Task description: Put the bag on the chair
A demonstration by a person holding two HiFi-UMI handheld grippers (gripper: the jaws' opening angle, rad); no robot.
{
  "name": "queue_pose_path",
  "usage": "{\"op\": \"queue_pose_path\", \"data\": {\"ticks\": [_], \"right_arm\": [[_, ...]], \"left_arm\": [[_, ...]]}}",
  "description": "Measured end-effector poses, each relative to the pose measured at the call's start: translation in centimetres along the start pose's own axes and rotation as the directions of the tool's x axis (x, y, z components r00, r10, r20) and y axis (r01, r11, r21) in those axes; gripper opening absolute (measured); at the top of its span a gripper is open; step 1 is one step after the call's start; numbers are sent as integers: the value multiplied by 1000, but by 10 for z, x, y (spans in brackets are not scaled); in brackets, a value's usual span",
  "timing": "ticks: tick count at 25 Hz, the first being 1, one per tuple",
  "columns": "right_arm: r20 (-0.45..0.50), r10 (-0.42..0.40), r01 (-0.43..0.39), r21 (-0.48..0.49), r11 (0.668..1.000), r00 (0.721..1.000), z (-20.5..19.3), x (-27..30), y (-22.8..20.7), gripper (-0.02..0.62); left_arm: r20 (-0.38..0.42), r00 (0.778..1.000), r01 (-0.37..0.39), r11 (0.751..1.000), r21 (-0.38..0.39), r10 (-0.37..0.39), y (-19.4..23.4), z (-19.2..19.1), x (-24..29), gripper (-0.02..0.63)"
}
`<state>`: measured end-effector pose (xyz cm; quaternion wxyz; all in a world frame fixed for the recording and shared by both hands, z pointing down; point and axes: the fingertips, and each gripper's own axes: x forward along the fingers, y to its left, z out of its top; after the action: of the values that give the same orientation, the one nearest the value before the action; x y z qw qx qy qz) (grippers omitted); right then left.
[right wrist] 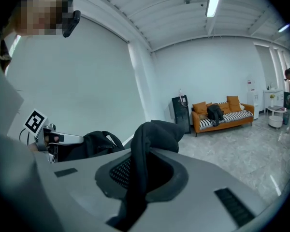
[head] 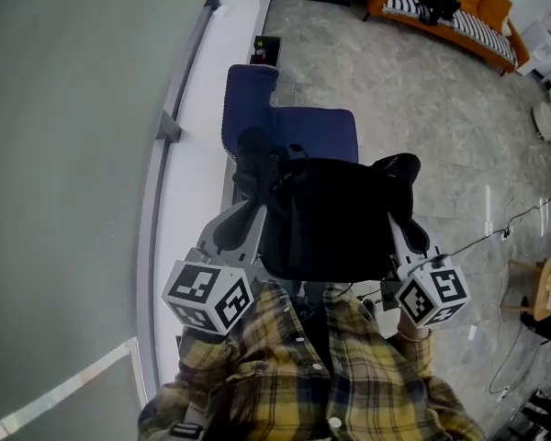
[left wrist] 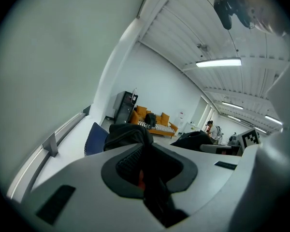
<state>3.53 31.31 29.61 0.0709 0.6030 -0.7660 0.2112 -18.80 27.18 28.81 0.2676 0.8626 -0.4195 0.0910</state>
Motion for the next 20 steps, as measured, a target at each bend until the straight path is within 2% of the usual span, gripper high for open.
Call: {"op": "queue_pose_path", "data": {"ticks": [4,11,17,20], "right_arm": [[-16,-48,48,32,998,999,0,4,-3,40],[-39,-76,78,47,996,996,2,-2,-5,40],[-69,-78,81,47,996,995,12,53,-15,40],[-81,-73,77,54,996,994,16,68,-26,40]], "left_arm": [[-25,999,24,1000,-7,-24,8,3,9,64],[-38,998,39,998,-42,-40,11,2,6,64],[-59,997,38,998,-50,-41,46,19,46,64],[-66,997,31,998,-57,-35,50,25,63,64]]}}
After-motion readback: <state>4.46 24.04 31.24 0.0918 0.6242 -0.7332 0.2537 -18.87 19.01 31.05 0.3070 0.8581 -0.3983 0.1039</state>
